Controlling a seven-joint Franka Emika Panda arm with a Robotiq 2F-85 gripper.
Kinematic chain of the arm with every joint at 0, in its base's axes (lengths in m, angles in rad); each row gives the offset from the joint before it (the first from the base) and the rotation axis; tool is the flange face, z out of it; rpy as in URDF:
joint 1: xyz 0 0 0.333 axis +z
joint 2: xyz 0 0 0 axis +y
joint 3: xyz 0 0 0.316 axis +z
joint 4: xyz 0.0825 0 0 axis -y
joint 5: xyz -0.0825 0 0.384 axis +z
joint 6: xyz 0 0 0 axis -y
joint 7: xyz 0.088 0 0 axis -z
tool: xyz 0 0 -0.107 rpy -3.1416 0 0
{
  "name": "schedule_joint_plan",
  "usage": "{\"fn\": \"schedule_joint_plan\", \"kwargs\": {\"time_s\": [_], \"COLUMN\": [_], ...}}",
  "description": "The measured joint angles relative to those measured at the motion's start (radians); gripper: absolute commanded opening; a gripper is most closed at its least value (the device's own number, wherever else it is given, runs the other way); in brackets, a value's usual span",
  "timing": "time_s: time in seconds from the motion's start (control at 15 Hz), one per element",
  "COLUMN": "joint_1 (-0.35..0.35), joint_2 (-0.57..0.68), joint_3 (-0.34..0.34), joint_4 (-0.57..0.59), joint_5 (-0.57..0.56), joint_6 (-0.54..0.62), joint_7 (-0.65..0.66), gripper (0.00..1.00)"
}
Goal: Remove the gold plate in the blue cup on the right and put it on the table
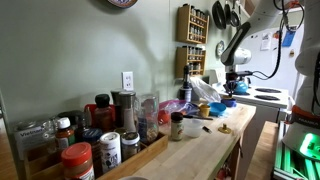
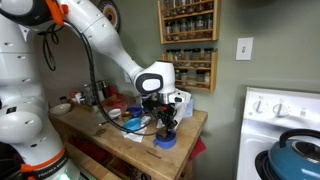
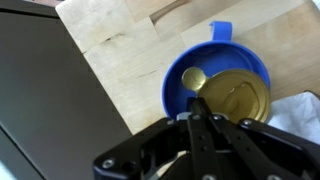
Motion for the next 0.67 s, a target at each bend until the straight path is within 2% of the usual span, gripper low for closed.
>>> {"fn": "schedule_joint_plan", "kwargs": {"time_s": [0.2,0.33,0.67], "joint_1": [0.0,0.0,0.002], "joint_2": [-0.029,-0.038,-0.062], "joint_3": [-0.004,-0.011,-0.034], "joint_4": [-0.016,-0.019,-0.023], "joint_5": [-0.015,-0.067,-0.321], "joint_6": [0.0,0.0,-0.007], "joint_7": [0.002,0.031,0.193], "gripper": [0.0,0.0,0.0]}}
